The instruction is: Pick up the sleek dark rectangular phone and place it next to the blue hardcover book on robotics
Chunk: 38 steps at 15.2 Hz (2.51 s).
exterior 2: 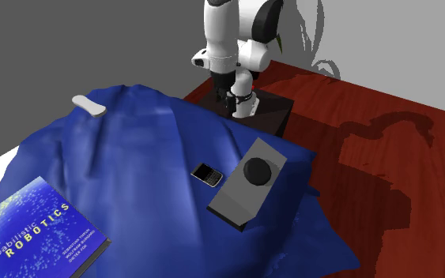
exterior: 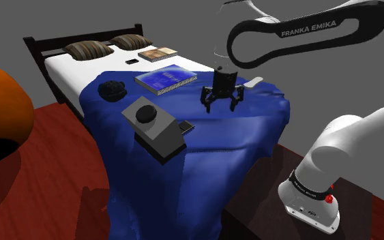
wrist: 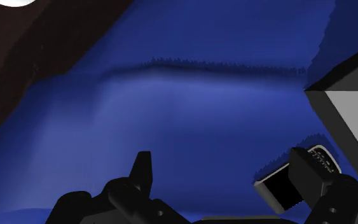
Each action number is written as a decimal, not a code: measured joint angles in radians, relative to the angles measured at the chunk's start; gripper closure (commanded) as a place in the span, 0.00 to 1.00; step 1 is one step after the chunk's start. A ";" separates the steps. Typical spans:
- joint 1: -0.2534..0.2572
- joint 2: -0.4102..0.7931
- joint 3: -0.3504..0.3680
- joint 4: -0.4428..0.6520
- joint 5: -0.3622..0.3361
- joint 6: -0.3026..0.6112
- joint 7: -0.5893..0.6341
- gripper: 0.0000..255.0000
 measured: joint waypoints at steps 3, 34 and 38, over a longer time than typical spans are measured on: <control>-0.038 0.102 0.063 0.011 0.011 0.110 0.156 0.00; -0.166 0.713 0.177 0.207 -0.293 0.553 0.975 1.00; -0.166 0.714 0.177 0.208 -0.294 0.552 0.975 1.00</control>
